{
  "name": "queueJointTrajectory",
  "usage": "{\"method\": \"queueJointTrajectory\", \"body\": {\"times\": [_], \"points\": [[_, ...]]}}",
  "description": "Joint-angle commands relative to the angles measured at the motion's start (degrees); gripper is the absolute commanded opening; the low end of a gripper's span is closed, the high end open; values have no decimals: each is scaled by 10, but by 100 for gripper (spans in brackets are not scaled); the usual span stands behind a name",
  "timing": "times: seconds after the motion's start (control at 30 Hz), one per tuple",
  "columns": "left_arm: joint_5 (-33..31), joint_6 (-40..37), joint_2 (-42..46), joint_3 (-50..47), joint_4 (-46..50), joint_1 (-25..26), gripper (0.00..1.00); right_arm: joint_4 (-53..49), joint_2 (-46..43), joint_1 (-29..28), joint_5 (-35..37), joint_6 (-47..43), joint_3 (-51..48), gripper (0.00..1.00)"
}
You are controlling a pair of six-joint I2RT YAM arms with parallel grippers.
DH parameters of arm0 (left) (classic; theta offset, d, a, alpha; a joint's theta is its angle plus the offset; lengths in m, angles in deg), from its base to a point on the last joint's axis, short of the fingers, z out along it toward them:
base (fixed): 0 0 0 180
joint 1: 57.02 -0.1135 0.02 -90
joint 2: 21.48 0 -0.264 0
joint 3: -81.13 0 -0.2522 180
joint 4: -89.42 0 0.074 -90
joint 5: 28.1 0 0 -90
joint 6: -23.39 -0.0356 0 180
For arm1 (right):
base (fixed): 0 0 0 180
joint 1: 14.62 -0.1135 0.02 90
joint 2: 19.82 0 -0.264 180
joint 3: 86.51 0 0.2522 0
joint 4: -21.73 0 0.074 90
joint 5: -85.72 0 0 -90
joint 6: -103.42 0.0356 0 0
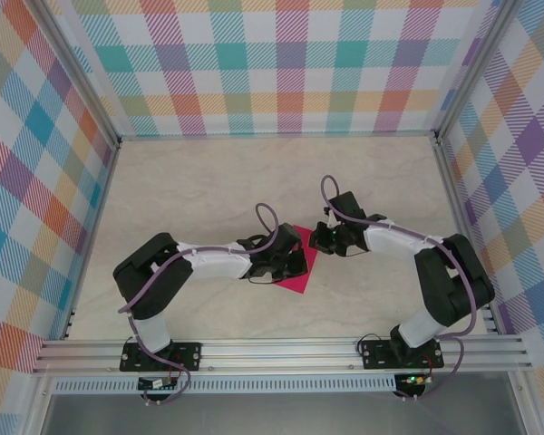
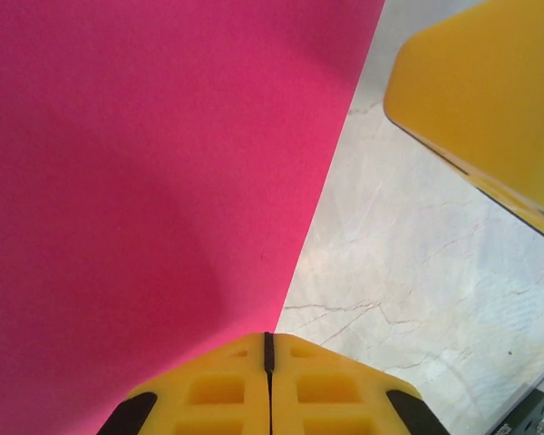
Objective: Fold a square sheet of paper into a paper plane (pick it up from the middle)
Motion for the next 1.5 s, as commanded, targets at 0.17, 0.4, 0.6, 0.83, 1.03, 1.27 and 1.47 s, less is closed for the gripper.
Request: {"method": "queueJointTrajectory", "body": {"times": [0.17, 0.4, 0.6, 0.83, 1.03, 1.27, 1.47], "points": [[-13, 24, -21, -5, 0, 20, 3, 32, 13, 10, -71, -52, -38, 4], [-21, 30, -29, 3, 37, 22, 2, 37, 61, 21, -90, -67, -29, 4], [-26, 36, -37, 10, 83, 22, 1, 10, 86, 31, -73, -87, -12, 4], [-25, 40, -42, -2, 113, 28, 1, 9, 92, 45, -78, -88, -2, 5], [-17, 45, -52, -13, 111, 34, 1, 6, 101, 70, -83, -113, 16, 5], [-15, 53, -54, -18, 106, 36, 1, 9, 128, 100, -85, -121, 37, 5], [-15, 54, -54, -20, 108, 36, 1, 10, 146, 118, -70, -120, 61, 5]]}}
